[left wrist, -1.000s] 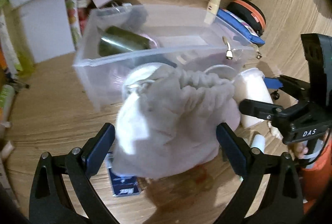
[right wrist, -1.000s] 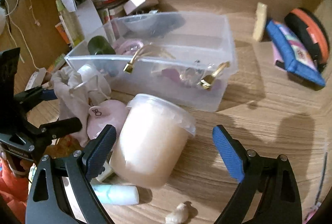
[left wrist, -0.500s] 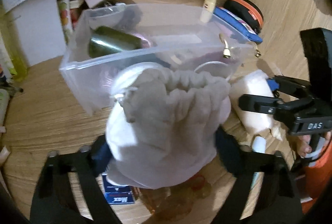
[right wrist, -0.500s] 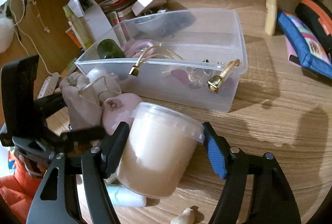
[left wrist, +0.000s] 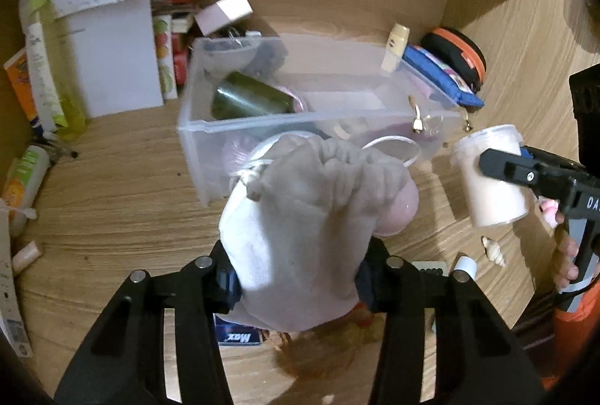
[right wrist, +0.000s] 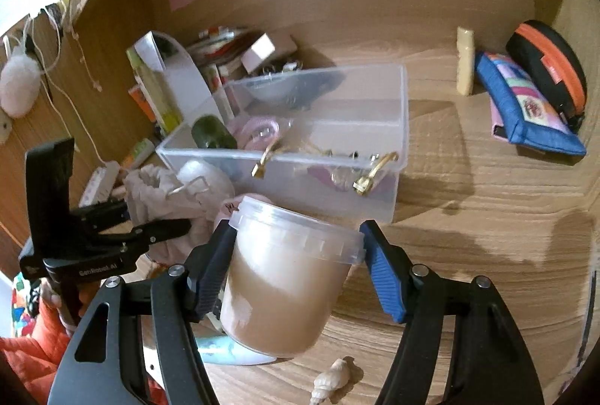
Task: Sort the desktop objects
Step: 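Lower the white pouch and the plastic tub into the clear box and release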
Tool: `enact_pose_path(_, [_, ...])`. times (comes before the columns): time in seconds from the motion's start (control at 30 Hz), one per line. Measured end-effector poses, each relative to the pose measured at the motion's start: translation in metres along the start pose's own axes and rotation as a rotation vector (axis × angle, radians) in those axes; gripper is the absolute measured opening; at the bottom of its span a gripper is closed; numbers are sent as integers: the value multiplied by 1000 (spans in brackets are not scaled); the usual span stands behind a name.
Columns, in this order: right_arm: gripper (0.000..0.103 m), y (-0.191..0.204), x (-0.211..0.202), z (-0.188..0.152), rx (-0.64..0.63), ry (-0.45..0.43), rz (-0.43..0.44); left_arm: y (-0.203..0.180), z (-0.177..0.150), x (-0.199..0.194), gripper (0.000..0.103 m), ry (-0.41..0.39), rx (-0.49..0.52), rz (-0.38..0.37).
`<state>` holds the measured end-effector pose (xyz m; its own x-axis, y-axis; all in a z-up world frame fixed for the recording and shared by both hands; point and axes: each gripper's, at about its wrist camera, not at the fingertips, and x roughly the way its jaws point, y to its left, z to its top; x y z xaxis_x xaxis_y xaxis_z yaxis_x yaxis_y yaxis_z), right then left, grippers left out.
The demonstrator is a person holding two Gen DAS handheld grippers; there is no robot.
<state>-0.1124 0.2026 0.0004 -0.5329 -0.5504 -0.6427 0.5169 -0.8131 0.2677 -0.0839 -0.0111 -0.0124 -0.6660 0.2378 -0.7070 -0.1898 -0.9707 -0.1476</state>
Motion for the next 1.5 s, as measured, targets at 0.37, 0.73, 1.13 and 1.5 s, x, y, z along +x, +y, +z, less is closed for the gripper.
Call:
enact_pose_path(0.37, [65, 3, -31, 23, -6, -105, -6, 10, 21, -47, 47, -129, -38, -16])
enact_pose_path(0.73, [65, 8, -44, 62, -26, -210, 3, 20, 68, -76, 47, -250, -50, -29])
enact_pose_path(1.13, [65, 2, -2, 96, -17, -175, 17, 22, 107, -33, 47, -189, -48, -47])
enact_pose_path(1.5, [65, -1, 55, 96, -41, -71, -38, 16, 116, 41, 47, -26, -25, -54])
